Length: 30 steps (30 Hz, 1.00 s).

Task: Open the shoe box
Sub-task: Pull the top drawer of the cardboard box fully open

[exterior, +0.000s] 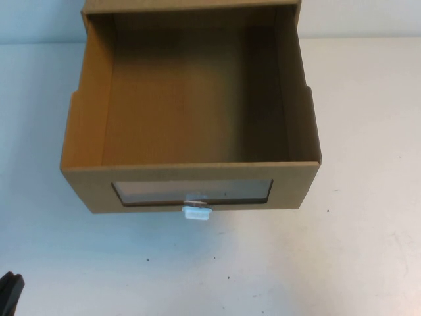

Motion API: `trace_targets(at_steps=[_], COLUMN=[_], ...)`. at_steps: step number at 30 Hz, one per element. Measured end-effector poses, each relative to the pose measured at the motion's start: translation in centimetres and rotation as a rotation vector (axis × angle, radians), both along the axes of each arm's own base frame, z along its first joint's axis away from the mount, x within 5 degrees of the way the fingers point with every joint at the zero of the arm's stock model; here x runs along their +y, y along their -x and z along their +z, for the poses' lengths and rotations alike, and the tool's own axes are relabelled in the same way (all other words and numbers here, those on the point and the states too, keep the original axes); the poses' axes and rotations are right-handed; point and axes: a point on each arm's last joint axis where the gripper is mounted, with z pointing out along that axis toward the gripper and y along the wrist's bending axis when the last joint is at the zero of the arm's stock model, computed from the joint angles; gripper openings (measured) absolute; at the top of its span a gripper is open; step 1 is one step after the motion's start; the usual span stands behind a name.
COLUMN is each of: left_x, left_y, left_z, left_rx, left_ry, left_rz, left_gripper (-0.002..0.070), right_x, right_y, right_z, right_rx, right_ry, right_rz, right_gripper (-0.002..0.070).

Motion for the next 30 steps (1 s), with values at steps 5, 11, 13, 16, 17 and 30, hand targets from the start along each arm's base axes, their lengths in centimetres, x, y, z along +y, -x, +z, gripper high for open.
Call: trace_targets(at_steps=[5, 11, 13, 16, 17, 30], left_x=[0.0, 0.0, 0.0, 0.0, 0.0, 0.0], left_y=[0.0, 0.0, 0.0, 0.0, 0.0, 0.0], left_z=[0.0, 0.0, 0.0, 0.0, 0.0, -0.1], left_rx=[0.002, 0.004, 0.004, 0.006, 0.006, 0.008], left_ry=[0.001, 0.001, 0.001, 0.001, 0.001, 0.0], left_rz=[0.0, -0.001, -0.001, -0.001, -0.001, -0.002], left_gripper=[-0.0005, -0.0005, -0.0005, -0.0005, -0.0005, -0.0005], right_x=[0.0, 0.0, -0.1, -1.1, -1.6, -4.9], right_y=[0.0, 0.0, 0.1, 0.6, 0.9, 7.9], right_z=[0.0, 0.0, -0.1, -0.5, -0.7, -8.8], right_rx=[0.0, -0.007, -0.004, 0.037, 0.055, -0.038], right_ry=[0.0, 0.023, 0.068, 0.128, 0.131, 0.126], right_rz=[0.0, 0.0, 0.0, -0.044, -0.07, -0.298], right_gripper=[-0.0013, -0.0013, -0.0014, -0.0013, -0.0013, -0.0013])
